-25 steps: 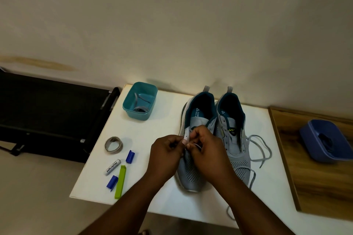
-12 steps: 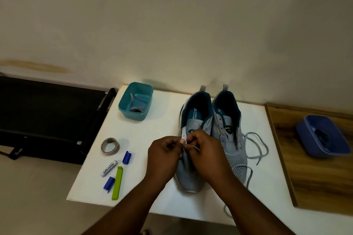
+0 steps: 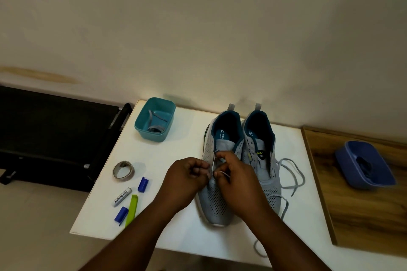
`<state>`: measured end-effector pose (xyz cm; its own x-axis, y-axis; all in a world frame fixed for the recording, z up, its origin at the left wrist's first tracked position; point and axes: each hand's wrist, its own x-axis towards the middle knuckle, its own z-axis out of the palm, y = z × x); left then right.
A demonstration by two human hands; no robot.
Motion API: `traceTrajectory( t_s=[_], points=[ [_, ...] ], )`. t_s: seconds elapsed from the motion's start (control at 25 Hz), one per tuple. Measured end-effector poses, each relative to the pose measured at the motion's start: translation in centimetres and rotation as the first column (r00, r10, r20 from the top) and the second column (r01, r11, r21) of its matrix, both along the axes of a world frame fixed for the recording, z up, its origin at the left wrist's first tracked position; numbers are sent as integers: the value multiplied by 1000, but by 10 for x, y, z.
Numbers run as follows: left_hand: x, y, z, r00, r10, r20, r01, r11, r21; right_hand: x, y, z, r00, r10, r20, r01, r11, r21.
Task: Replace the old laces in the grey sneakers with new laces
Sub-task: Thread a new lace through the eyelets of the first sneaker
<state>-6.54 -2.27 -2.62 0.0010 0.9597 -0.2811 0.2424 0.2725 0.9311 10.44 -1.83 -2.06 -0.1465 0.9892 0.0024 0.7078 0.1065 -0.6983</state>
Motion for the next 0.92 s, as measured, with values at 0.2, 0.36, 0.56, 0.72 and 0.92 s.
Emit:
traceTrajectory(
  t_s=[0.2, 0.36, 0.56, 0.72, 0.92],
  points=[
    [-6, -1, 11, 985, -25, -169, 27, 1000, 8, 0, -3, 10, 967, 48, 252, -79, 990, 113],
    [-27, -4, 19, 852, 70, -519, -55, 997, 45, 2, -6, 12, 960, 66, 272, -98, 990, 106],
    [-15, -10, 4, 631, 55, -774, 153, 969, 194, 2, -11, 13, 961, 94, 259, -118, 990, 81],
    [-11, -1, 0, 599, 48, -799, 222, 949, 224, -1, -13, 10, 942, 89, 322, -128, 987, 102],
    [-29, 0, 17, 931, -124, -343, 144, 989, 35, -6, -12, 9, 938, 31, 346, -78, 989, 124]
  ],
)
